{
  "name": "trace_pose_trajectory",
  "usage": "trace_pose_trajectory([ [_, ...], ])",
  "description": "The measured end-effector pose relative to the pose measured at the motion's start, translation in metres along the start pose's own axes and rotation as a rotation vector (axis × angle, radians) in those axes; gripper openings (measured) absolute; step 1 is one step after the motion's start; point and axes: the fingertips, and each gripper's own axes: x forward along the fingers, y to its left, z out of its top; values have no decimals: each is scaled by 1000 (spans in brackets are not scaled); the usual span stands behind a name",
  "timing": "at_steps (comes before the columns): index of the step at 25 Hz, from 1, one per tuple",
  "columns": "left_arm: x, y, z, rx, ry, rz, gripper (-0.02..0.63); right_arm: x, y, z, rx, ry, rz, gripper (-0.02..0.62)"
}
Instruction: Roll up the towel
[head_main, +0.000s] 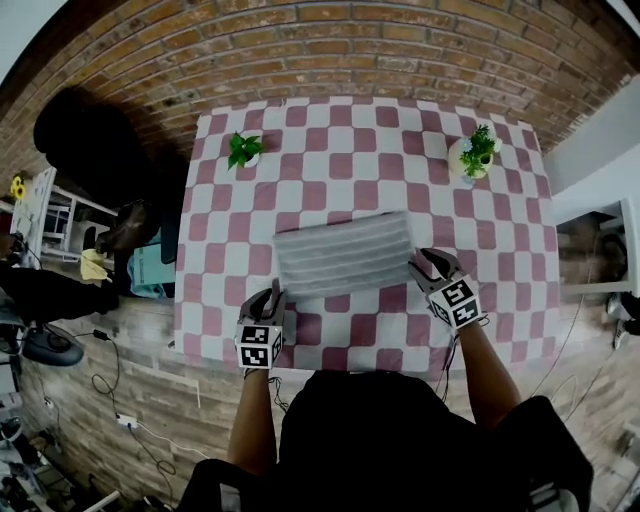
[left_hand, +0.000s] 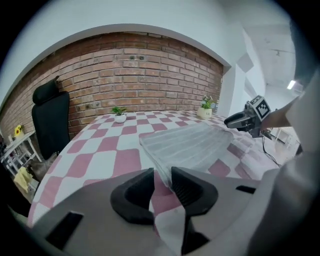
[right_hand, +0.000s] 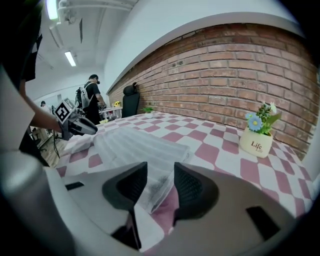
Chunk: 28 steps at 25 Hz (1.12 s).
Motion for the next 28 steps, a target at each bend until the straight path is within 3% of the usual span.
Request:
trace_pose_trajectory([
  [8, 0, -26, -21, 19, 81, -23, 115, -12, 26, -31, -48, 75, 85, 228],
  [12, 6, -27, -24, 60, 108, -6, 114, -4, 28, -50, -63, 140, 92, 229],
  [17, 9, -34, -25, 57, 109, -13, 115, -1, 23, -66, -61, 181, 70, 226],
  [22, 12, -33, -29, 66, 125, 16, 101, 1, 19, -68, -104, 185, 32, 133],
  [28, 15, -33, -33, 110, 159, 41, 74, 3, 22, -65, -136, 170, 8, 78],
])
